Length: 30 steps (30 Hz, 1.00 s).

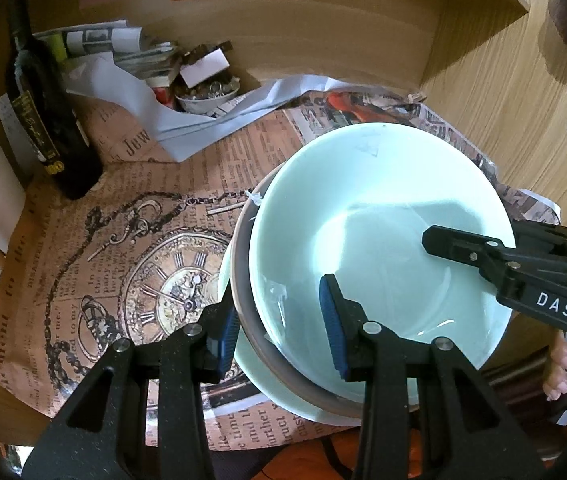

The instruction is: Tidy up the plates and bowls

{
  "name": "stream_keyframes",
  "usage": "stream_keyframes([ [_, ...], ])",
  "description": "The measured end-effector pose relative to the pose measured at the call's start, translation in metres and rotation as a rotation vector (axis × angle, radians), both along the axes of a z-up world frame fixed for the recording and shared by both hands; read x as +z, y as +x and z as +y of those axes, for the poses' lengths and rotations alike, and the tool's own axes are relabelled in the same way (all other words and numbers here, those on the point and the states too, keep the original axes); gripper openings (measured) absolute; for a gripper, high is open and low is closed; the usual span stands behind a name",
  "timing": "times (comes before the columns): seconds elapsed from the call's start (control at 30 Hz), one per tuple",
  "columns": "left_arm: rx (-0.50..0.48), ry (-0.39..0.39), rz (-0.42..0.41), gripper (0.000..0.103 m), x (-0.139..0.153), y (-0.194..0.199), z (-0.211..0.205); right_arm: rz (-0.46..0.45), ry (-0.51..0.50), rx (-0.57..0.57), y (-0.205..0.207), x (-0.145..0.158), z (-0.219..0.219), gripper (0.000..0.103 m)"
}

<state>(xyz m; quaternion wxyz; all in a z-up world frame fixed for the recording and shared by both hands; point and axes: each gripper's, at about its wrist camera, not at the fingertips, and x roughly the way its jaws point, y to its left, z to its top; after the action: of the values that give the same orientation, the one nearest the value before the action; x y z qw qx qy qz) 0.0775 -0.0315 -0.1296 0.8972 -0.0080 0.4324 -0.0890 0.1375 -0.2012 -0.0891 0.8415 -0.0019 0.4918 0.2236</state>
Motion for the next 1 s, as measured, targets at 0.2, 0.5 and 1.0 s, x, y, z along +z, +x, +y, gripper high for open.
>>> stream_keyframes([
  [0.2, -0.001, 0.002, -0.002, 0.038, 0.0, 0.005, -0.001, 0.019, -0.002, 0.0, 0.005, -0.003, 0.0, 0.028],
  [0.5, -0.016, 0.016, -0.007, 0.038, -0.004, 0.008, 0.0, 0.029, 0.037, 0.022, 0.009, -0.003, -0.002, 0.036],
  [1.0, 0.043, 0.037, -0.27, 0.06, 0.04, -0.022, 0.011, -0.306, 0.042, -0.02, -0.028, 0.052, -0.001, 0.065],
])
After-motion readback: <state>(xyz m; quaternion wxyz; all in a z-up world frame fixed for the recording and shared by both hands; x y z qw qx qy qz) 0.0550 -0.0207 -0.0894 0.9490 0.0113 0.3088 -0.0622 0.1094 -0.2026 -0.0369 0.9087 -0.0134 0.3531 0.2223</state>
